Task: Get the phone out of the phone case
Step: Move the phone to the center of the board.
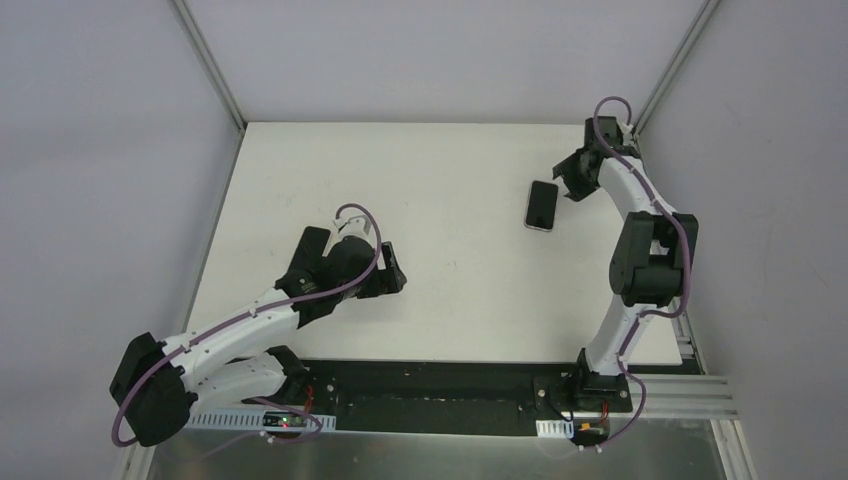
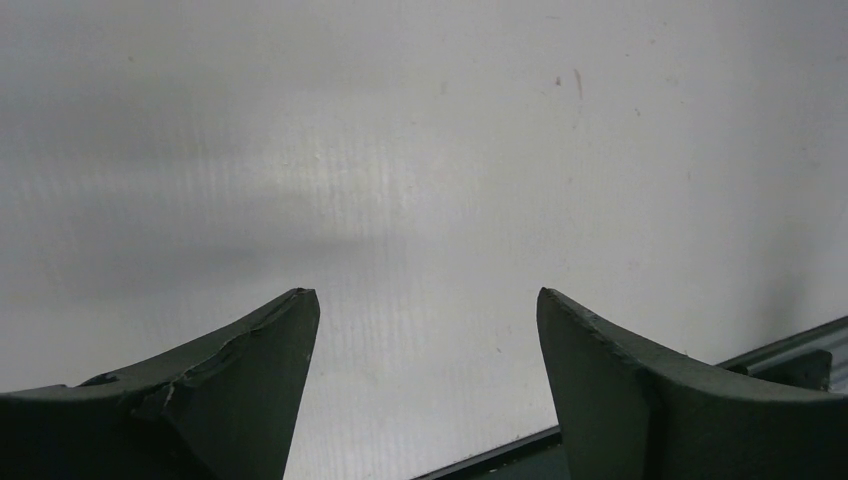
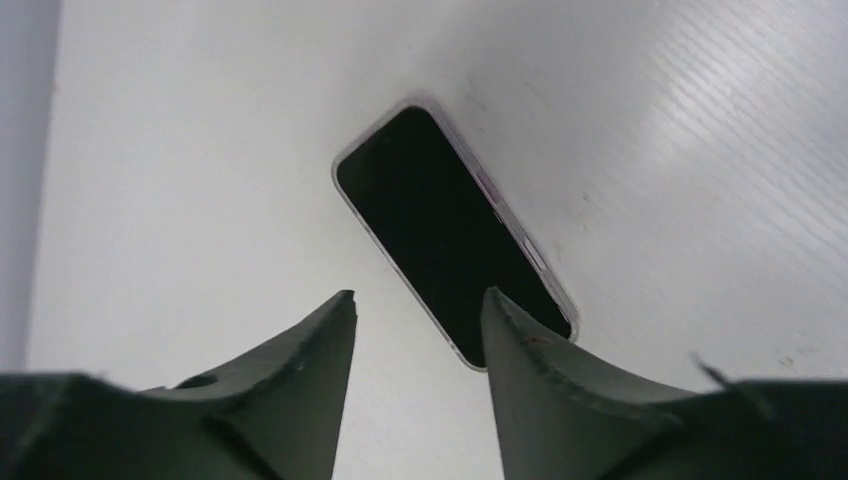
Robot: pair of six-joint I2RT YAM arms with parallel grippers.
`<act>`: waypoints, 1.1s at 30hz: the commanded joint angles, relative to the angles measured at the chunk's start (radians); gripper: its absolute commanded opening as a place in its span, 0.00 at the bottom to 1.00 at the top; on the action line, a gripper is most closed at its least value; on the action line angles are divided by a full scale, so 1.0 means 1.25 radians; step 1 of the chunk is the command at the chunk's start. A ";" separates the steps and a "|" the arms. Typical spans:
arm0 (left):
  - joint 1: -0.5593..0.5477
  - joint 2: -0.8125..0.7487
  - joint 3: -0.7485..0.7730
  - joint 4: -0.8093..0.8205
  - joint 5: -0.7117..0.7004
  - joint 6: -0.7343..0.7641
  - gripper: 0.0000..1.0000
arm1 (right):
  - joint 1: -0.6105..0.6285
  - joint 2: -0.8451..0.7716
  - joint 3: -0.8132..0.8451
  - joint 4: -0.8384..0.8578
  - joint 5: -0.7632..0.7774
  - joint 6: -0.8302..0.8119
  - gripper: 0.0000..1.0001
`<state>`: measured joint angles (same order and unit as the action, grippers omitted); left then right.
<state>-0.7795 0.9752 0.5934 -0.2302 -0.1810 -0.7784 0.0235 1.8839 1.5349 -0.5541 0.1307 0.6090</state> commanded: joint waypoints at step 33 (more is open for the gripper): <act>-0.003 0.218 0.132 0.142 0.098 0.005 0.70 | -0.140 0.318 0.117 0.255 -0.356 0.463 0.30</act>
<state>-0.7795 1.2575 0.7570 -0.0925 -0.0830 -0.7593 -0.1699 2.2864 1.7031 -0.2031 -0.3038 1.1671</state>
